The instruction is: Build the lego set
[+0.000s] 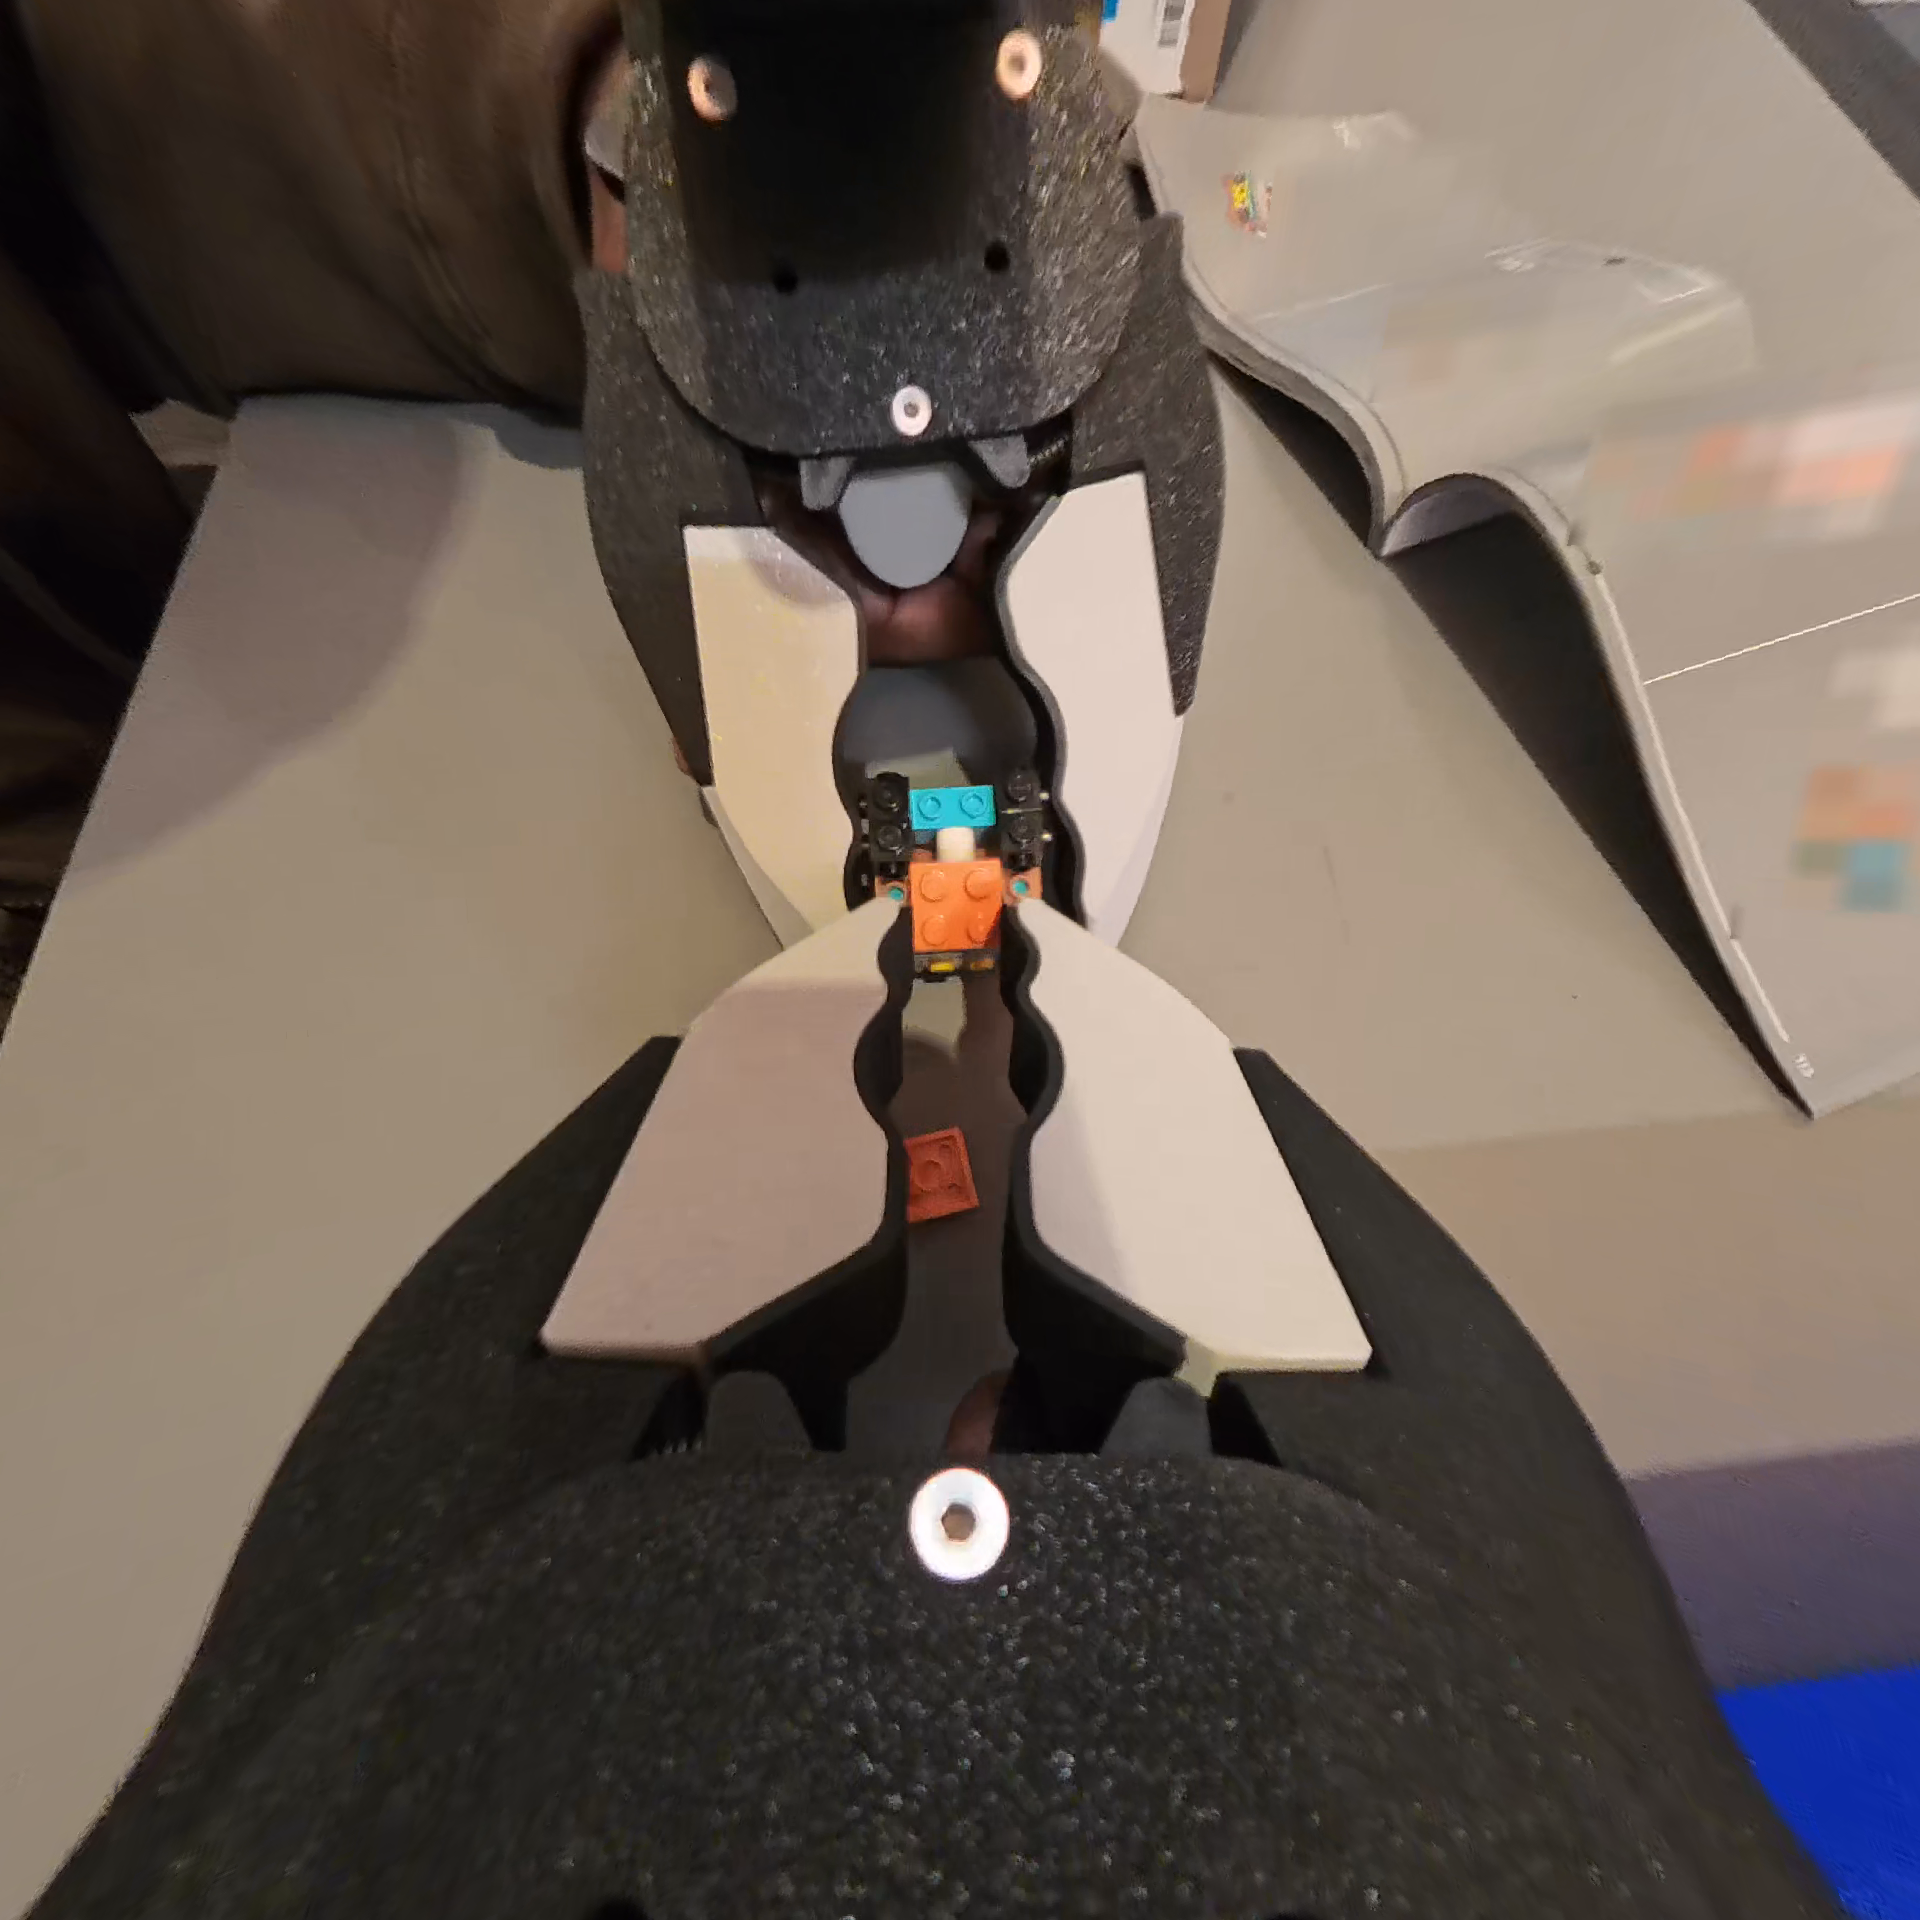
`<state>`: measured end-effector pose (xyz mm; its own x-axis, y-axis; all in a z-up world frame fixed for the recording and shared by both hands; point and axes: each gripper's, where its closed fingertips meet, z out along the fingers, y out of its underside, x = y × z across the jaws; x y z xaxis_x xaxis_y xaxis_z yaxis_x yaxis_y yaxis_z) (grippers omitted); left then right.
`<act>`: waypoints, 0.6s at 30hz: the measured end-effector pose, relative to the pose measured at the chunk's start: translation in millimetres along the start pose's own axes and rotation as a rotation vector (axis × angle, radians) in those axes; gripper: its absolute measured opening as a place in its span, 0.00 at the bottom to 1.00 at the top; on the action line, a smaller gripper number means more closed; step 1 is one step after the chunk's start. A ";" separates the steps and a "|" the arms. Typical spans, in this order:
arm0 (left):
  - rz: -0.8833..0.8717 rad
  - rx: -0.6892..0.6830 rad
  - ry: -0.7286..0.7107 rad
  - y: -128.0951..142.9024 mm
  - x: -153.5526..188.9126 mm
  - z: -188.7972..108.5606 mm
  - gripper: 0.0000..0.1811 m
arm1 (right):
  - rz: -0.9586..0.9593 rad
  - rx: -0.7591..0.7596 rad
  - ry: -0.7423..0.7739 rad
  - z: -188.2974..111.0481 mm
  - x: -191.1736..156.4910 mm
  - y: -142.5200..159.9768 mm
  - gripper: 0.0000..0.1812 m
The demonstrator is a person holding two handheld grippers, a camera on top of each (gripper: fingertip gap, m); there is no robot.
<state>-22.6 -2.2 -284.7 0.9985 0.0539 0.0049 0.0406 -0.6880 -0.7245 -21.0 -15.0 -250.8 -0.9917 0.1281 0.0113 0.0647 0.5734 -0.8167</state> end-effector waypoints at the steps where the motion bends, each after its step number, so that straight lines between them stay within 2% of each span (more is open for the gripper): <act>1: 0.000 0.000 0.000 0.0 0.1 0.0 0.26 | -0.006 -0.011 0.000 2.4 -1.0 2.0 0.08; 5: 0.001 -0.001 0.005 1.0 1.2 -0.7 0.27 | -0.010 -0.048 0.016 6.7 0.1 7.6 0.08; 8: 0.001 -0.003 0.035 4.2 5.1 -4.3 0.33 | -0.016 -0.066 0.016 10.3 -1.5 11.9 0.08; 18: 0.048 -0.066 0.037 30.8 -4.3 -29.8 0.36 | -0.031 -0.071 0.017 11.7 -3.3 12.4 0.08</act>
<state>-24.6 -45.2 -286.5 1.0000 -0.0059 -0.0027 -0.0061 -0.7356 -0.6774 -18.2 -17.8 -267.7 -0.9914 0.1226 0.0463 0.0422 0.6333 -0.7728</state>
